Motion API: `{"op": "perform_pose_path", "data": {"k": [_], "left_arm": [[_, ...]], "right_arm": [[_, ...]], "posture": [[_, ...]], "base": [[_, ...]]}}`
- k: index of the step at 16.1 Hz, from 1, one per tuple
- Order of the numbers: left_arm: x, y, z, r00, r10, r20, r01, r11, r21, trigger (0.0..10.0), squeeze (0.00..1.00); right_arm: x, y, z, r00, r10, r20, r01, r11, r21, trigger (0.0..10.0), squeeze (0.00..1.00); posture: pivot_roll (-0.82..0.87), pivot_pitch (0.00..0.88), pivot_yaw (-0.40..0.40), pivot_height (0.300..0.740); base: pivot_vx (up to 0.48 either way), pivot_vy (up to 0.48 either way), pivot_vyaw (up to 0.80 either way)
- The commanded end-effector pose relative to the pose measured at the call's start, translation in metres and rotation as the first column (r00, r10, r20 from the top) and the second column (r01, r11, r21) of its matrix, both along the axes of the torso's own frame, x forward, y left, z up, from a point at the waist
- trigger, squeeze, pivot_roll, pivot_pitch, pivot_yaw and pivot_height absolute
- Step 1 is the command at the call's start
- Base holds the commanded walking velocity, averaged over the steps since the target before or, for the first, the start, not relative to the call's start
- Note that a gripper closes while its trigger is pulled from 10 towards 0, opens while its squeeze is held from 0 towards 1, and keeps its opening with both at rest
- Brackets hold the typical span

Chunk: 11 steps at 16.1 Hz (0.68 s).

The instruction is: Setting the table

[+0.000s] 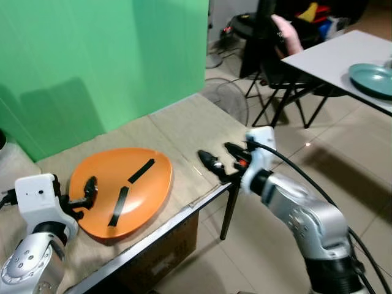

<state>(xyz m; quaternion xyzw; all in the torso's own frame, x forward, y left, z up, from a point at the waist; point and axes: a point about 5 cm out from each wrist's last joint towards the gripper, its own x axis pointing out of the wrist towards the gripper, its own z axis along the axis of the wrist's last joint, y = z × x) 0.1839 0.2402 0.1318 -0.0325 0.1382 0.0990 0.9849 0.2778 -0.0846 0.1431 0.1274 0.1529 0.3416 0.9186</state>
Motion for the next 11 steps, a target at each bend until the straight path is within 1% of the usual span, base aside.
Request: {"op": "perform_pose_path", "data": {"k": [1, 2, 3, 4, 5, 6, 7, 8, 9, 11], "left_arm": [[-0.003, 0.005, -0.007, 0.999, -0.004, -0.035, 0.003, 0.999, -0.034, 10.0, 1.00], [-0.006, 0.009, -0.013, 0.999, -0.001, -0.053, -0.002, 0.998, -0.067, 10.0, 1.00], [-0.008, 0.011, -0.016, 0.998, 0.006, -0.059, -0.011, 0.995, -0.094, 10.0, 1.00], [-0.012, 0.014, -0.020, 0.998, 0.001, -0.062, -0.009, 0.992, -0.129, 10.0, 0.95], [-0.014, 0.017, -0.023, 0.998, -0.012, -0.068, 0.002, 0.991, -0.133, 10.0, 0.17], [-0.015, 0.018, -0.024, 0.998, -0.030, -0.064, 0.020, 0.987, -0.158, 10.0, 0.00], [-0.015, 0.019, -0.025, 0.997, -0.041, -0.062, 0.030, 0.985, -0.169, 10.0, 0.00], [-0.016, 0.022, -0.027, 0.996, -0.062, -0.061, 0.049, 0.978, -0.201, 10.0, 0.00], [-0.016, 0.027, -0.033, 0.991, -0.107, -0.077, 0.085, 0.965, -0.250, 10.0, 0.00], [-0.015, 0.030, -0.038, 0.987, -0.133, -0.093, 0.102, 0.954, -0.280, 10.0, 0.00]], "right_arm": [[0.003, 0.010, -0.003, 0.997, 0.067, -0.048, -0.066, 0.997, 0.026, 10.0, 1.00], [0.007, 0.021, -0.005, 0.987, 0.133, -0.091, -0.127, 0.989, 0.075, 10.0, 1.00], [0.008, 0.027, -0.006, 0.977, 0.180, -0.116, -0.167, 0.980, 0.108, 10.0, 1.00], [0.009, 0.033, -0.009, 0.966, 0.214, -0.147, -0.194, 0.971, 0.137, 10.0, 1.00], [0.012, 0.036, -0.013, 0.963, 0.221, -0.153, -0.199, 0.969, 0.142, 10.0, 0.25], [0.014, 0.039, -0.017, 0.961, 0.226, -0.162, -0.204, 0.968, 0.143, 10.0, 0.00], [0.016, 0.042, -0.019, 0.960, 0.229, -0.163, -0.204, 0.967, 0.153, 10.0, 0.00], [0.018, 0.046, -0.021, 0.957, 0.236, -0.168, -0.207, 0.963, 0.173, 10.0, 0.00], [0.025, 0.054, -0.026, 0.958, 0.230, -0.169, -0.203, 0.966, 0.163, 10.0, 0.00], [0.029, 0.057, -0.027, 0.963, 0.215, -0.162, -0.191, 0.970, 0.151, 10.0, 0.00]], "posture": [[-0.04, 0.001, 0.036, 0.740], [-0.04, 0.001, 0.036, 0.740], [-0.04, 0.001, 0.036, 0.740], [-0.04, 0.007, 0.030, 0.740], [-0.04, 0.007, 0.030, 0.740], [-0.03, 0.010, 0.029, 0.740], [-0.03, 0.010, 0.029, 0.740], [-0.03, 0.010, 0.029, 0.740], [-0.03, 0.014, 0.026, 0.740], [-0.03, 0.014, 0.024, 0.740]], "base": [[0.000, 0.000, 0.00], [0.000, 0.000, 0.00], [0.000, 0.000, 0.00], [0.000, 0.000, 0.00], [0.000, 0.000, 0.00], [0.000, 0.000, 0.00], [0.000, 0.000, 0.00], [0.000, 0.000, 0.00], [0.000, 0.000, 0.00], [0.000, 0.000, 0.00]]}}
